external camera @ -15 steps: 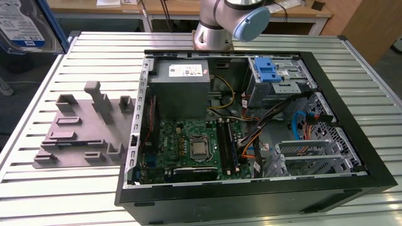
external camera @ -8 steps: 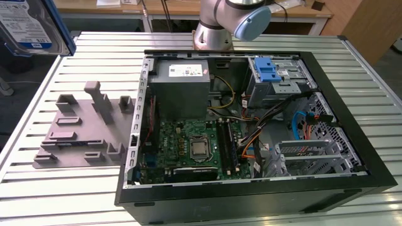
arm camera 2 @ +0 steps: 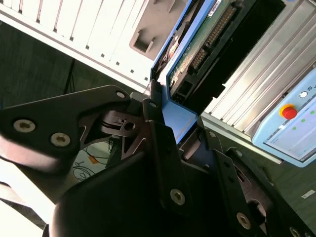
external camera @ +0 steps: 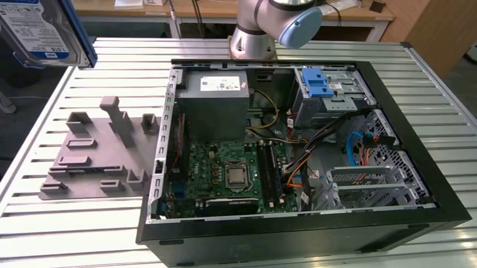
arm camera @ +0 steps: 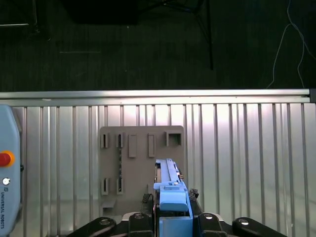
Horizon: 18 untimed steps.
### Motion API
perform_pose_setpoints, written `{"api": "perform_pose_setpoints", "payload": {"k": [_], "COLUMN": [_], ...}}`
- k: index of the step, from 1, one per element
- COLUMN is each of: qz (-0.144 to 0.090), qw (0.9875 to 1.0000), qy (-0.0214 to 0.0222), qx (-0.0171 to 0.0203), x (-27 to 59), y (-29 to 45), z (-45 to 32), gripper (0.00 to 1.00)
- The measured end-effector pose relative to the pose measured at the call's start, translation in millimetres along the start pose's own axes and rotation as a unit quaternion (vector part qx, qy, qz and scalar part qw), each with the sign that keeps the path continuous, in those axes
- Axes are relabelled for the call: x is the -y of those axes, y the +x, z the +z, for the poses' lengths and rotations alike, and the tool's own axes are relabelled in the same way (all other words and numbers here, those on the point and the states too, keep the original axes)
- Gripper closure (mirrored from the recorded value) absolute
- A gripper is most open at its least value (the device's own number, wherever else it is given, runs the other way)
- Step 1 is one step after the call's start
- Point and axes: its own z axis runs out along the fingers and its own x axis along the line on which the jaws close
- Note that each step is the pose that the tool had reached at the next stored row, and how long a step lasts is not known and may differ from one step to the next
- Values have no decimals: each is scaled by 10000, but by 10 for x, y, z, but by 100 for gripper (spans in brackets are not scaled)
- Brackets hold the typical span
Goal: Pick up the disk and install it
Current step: 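Pick up the disk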
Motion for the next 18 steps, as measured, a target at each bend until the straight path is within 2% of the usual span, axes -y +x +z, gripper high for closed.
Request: {"api": "perform_pose_setpoints", "payload": {"k": [18], "qz": [0], "qw": [10000], "qy": [0], "qx": [0], "x": [154], "y": [35], "z": [-6], "gripper": [64]}}
